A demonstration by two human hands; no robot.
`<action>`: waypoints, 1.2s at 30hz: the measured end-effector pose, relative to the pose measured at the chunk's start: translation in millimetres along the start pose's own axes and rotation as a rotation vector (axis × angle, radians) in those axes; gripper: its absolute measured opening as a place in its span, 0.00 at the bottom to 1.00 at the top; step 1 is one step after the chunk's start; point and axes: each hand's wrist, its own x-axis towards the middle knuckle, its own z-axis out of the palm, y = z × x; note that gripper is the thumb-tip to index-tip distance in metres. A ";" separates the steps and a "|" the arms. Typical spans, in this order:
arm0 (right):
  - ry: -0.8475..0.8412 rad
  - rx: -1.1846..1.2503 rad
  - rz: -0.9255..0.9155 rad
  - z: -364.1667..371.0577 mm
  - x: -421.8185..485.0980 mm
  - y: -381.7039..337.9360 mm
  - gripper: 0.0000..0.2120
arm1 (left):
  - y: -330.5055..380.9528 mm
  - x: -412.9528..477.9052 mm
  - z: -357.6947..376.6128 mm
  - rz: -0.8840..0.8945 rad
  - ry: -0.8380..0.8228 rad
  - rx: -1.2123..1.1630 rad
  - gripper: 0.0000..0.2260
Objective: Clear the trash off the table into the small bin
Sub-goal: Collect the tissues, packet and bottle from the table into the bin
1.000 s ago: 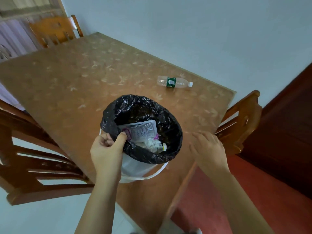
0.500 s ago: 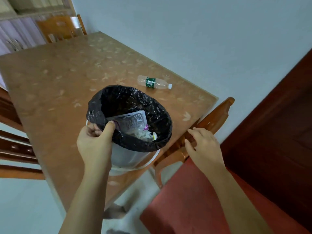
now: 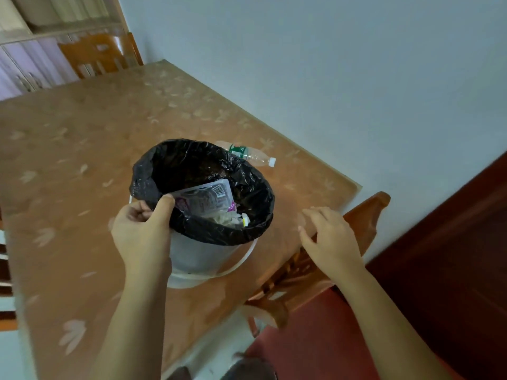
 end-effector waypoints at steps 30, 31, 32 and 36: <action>-0.466 0.138 -0.197 148.2 319.0 96.1 0.17 | -27.7 37.0 175.3 -0.055 0.660 0.221 0.14; -0.480 0.145 -0.188 152.8 322.6 96.8 0.18 | -27.8 36.2 177.3 -0.058 0.672 0.224 0.14; -0.489 0.151 -0.178 157.3 325.9 97.3 0.18 | -28.1 35.6 178.8 -0.063 0.688 0.227 0.13; -0.489 0.216 -0.134 171.6 335.7 95.9 0.18 | -30.4 35.2 178.3 -0.084 0.732 0.219 0.12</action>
